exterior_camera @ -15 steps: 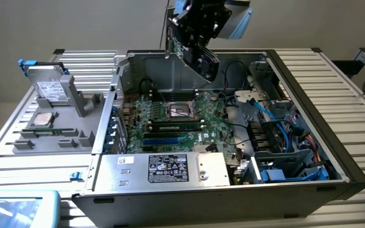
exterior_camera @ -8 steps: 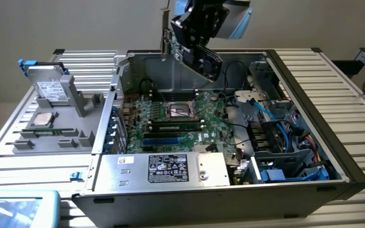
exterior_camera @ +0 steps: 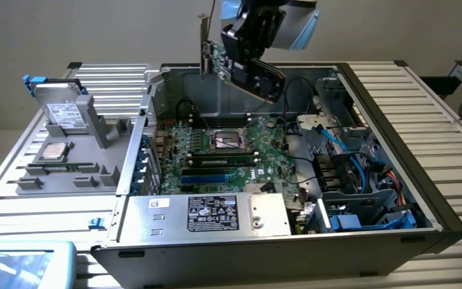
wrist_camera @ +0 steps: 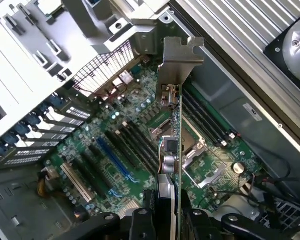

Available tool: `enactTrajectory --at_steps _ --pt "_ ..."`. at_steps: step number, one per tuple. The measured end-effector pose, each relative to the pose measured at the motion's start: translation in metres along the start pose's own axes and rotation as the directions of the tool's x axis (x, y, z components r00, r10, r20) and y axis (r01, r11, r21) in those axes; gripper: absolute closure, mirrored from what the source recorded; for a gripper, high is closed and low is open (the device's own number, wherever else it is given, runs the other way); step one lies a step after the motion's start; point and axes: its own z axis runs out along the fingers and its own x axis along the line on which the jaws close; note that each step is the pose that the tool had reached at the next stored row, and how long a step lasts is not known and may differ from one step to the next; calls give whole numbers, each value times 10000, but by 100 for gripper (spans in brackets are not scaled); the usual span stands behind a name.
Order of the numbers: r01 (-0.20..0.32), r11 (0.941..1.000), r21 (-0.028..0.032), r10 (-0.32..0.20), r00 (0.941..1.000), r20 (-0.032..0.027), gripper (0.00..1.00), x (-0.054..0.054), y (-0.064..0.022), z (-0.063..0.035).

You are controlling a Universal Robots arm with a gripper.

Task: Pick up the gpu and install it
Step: 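Insert the gpu into the slot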

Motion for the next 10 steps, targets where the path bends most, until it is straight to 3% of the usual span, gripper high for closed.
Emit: enactTrajectory --at_steps 5,10 --pt "894 9960 80 -894 9960 -61 71 -1 -3 25" --pt "1798 9836 140 -1796 9836 -140 71 -2 -5 48"
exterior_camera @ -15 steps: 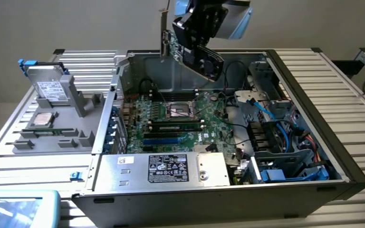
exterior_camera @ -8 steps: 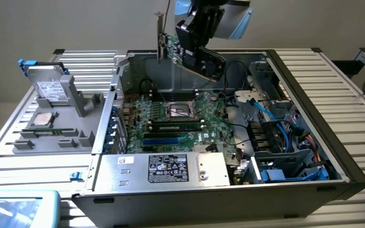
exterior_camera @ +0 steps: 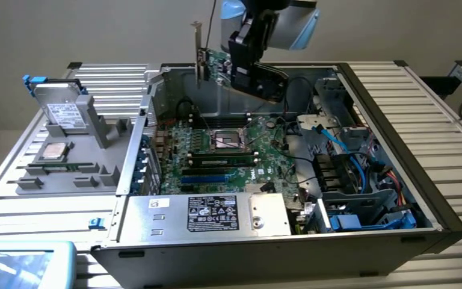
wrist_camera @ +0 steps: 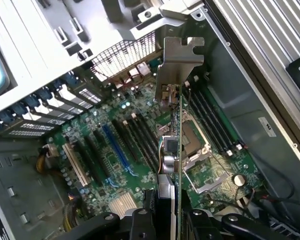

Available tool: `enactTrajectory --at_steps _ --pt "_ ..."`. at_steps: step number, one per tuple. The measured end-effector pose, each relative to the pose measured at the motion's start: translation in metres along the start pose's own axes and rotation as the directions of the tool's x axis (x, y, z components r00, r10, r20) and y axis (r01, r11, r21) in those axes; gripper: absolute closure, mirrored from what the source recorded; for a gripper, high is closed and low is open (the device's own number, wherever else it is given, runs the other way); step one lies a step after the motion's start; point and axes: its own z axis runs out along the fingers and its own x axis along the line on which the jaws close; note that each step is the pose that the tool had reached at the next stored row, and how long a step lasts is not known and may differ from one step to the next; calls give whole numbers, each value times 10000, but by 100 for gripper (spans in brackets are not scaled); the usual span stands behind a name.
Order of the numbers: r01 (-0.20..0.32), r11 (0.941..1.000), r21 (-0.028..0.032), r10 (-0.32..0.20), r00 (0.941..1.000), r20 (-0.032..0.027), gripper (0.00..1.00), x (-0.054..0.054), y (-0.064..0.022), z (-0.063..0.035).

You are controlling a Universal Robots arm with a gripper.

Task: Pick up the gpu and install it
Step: 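Insert the gpu into the slot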

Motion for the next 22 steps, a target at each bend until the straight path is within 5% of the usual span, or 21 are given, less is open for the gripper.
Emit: enactTrajectory --at_steps 6,11,15,22 --pt "1084 9940 126 -1083 9941 -64 71 -1 -3 28" --pt "1983 9797 288 -1981 9801 -102 71 -1 -5 48" --pt "2693 9623 378 -2689 9631 -154 71 -2 -7 61" --pt "3877 9210 382 -3866 9216 -349 71 -2 -8 82"
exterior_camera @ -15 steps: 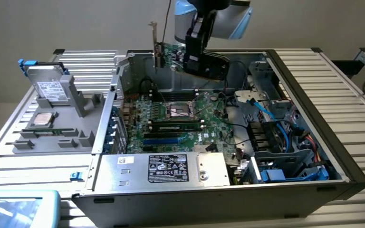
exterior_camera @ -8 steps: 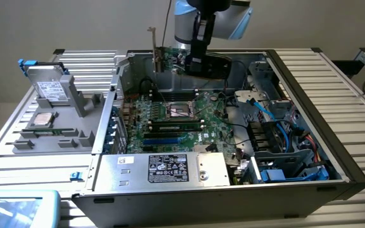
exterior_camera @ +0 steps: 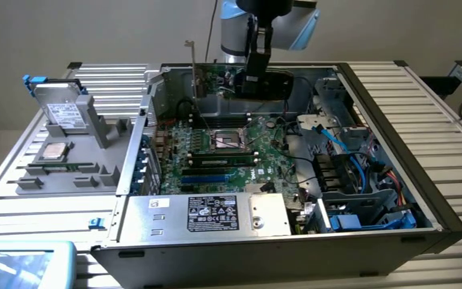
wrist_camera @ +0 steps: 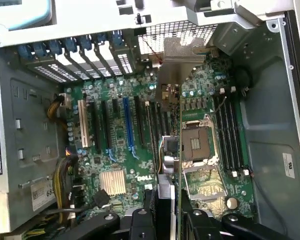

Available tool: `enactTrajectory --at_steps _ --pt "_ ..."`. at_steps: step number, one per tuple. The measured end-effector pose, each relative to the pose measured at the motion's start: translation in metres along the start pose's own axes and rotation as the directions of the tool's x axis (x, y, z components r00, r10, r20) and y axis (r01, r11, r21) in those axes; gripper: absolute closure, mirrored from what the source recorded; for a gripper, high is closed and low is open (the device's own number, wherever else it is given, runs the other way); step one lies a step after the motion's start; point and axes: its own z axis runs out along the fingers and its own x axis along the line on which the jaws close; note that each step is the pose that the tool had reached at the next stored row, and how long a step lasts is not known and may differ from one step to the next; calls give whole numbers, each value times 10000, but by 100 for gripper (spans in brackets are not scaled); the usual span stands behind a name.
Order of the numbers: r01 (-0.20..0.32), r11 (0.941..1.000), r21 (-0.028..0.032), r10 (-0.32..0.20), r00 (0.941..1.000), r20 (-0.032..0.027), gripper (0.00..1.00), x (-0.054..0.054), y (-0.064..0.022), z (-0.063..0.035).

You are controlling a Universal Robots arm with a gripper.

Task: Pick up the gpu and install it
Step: 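Insert the gpu into the slot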

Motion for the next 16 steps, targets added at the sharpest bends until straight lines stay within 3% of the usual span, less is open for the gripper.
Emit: enactTrajectory --at_steps 3,7,8,16 --pt "497 9988 17 -496 9987 -97 71 0 0 5" --pt "1000 9950 31 -999 9946 -294 71 -1 3 9" --pt "1066 9943 32 -1064 9938 -320 71 -2 3 9" --pt "1069 9943 32 -1068 9937 -327 71 1 35 13"
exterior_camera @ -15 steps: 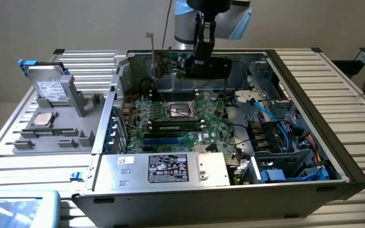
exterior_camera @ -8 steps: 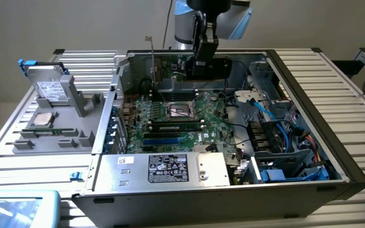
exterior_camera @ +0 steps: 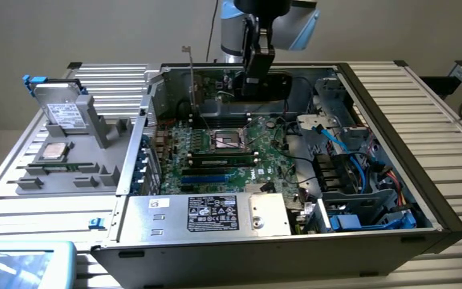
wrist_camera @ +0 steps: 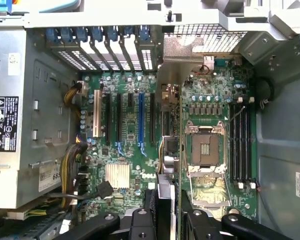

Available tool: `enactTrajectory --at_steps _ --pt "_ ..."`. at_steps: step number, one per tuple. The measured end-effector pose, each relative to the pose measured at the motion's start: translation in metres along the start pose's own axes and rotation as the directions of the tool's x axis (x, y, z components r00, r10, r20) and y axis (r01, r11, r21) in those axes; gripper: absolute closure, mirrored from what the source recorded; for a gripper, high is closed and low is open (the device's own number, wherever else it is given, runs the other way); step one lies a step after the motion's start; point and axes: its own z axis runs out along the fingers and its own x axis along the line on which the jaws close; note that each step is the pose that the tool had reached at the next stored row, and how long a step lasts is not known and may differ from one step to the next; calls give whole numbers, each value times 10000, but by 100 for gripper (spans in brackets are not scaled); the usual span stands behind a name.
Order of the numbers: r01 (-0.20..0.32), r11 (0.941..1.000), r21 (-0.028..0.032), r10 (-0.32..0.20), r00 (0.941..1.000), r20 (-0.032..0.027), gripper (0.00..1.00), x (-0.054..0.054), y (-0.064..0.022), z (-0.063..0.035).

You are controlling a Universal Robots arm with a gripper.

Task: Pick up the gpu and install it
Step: 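Insert the gpu into the slot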

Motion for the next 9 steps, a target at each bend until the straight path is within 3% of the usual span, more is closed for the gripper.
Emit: enactTrajectory --at_steps 9 --pt "109 9999 5 -109 9999 -11 71 15 198 64"
